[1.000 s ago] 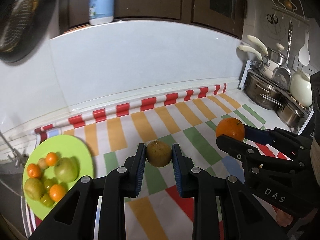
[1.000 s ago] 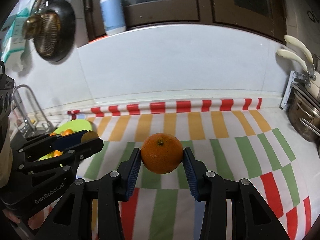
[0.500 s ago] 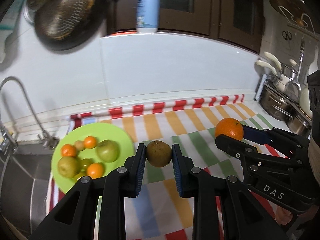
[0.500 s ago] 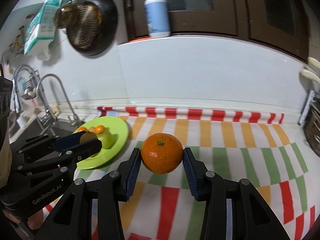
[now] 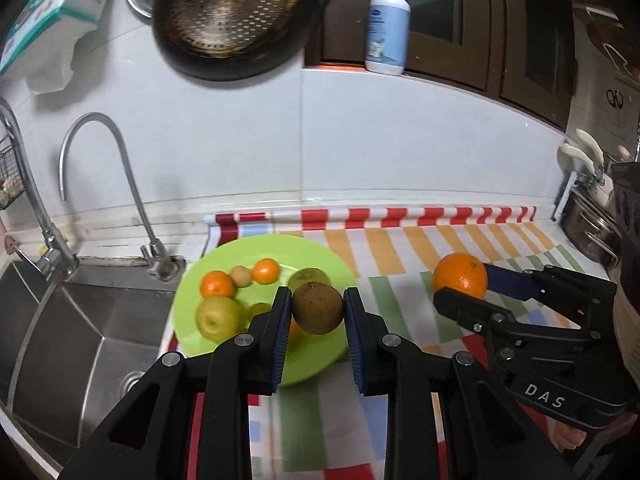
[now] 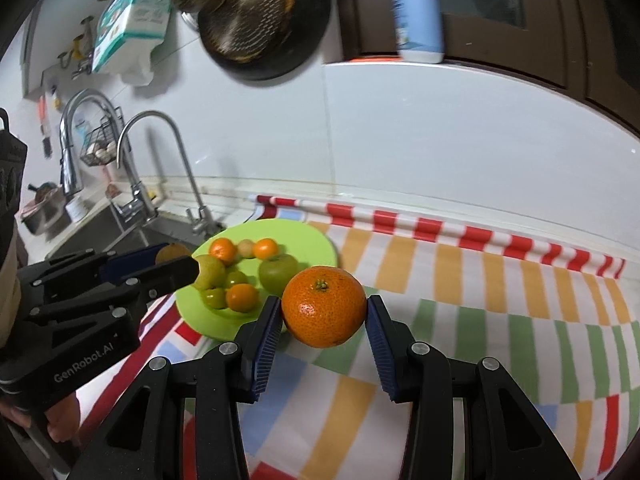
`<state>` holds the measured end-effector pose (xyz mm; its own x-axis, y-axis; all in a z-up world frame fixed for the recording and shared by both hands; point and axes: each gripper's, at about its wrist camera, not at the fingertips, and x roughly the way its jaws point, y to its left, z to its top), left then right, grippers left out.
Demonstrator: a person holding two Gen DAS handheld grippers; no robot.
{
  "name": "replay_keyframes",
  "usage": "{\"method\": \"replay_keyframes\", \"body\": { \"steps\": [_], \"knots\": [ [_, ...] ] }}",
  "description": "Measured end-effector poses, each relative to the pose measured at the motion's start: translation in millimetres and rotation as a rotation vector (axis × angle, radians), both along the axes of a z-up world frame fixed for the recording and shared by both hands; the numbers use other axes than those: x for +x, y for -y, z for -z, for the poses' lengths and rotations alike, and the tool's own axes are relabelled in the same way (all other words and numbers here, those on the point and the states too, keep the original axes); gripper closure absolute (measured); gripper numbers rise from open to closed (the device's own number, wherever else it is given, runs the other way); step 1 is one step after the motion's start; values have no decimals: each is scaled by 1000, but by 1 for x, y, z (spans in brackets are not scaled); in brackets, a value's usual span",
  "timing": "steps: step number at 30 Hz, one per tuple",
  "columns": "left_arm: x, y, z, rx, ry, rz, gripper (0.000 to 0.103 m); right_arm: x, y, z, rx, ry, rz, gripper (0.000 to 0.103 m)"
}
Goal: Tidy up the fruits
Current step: 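Carry the brown fruit onto the plate with the left tool while the right tool carries the tangerine there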
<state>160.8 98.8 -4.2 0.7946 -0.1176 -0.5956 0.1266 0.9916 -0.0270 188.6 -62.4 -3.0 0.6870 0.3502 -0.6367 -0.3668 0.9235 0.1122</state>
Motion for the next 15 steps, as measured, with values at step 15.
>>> {"method": "replay_keyframes", "body": {
  "steps": [15],
  "knots": [
    [38, -44, 33, 5, -52, -47, 76, 35, -59, 38, -37, -75, -115, 59]
  ]
}}
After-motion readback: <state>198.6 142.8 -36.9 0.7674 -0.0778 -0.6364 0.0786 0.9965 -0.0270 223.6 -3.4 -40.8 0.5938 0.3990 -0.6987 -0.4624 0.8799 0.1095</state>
